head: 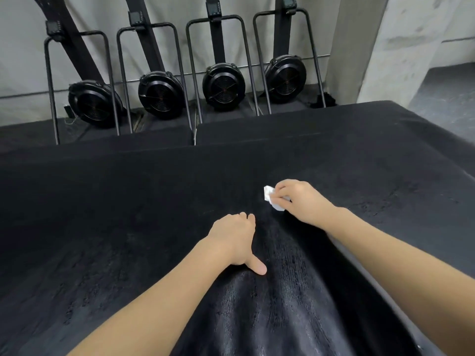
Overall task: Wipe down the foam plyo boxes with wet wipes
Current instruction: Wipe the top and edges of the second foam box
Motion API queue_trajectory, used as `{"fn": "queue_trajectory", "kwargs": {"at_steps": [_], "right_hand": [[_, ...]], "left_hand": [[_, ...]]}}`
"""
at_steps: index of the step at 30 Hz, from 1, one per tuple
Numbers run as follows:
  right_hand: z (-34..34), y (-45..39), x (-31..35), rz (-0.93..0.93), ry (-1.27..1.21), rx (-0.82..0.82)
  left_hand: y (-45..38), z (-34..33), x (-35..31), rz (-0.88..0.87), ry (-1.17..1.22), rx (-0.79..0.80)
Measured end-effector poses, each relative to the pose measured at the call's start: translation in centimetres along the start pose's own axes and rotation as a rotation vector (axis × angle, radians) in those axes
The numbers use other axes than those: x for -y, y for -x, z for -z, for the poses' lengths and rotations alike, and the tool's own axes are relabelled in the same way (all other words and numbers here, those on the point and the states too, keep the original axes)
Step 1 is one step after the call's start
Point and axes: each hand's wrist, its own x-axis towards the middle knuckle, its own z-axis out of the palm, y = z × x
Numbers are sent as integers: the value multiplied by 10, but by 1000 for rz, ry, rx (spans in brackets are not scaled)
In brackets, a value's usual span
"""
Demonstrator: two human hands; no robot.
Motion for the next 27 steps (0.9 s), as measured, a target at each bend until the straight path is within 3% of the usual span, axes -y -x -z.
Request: {"fn": "queue_trajectory", "kwargs": {"at_steps": [7, 13, 19, 27], "right_hand": [[11, -63, 2, -178, -21, -31], [8, -10, 14, -90, -68, -1], [-1, -12, -10, 12, -50, -53], [2, -130, -45, -17, 26, -101]], "left_hand": [[-6, 19, 1, -26, -56, -28], [-54, 52, 24, -24, -20, -196], [-107, 59, 41, 87, 140, 66], [-114, 50, 47, 45, 128, 55]]}}
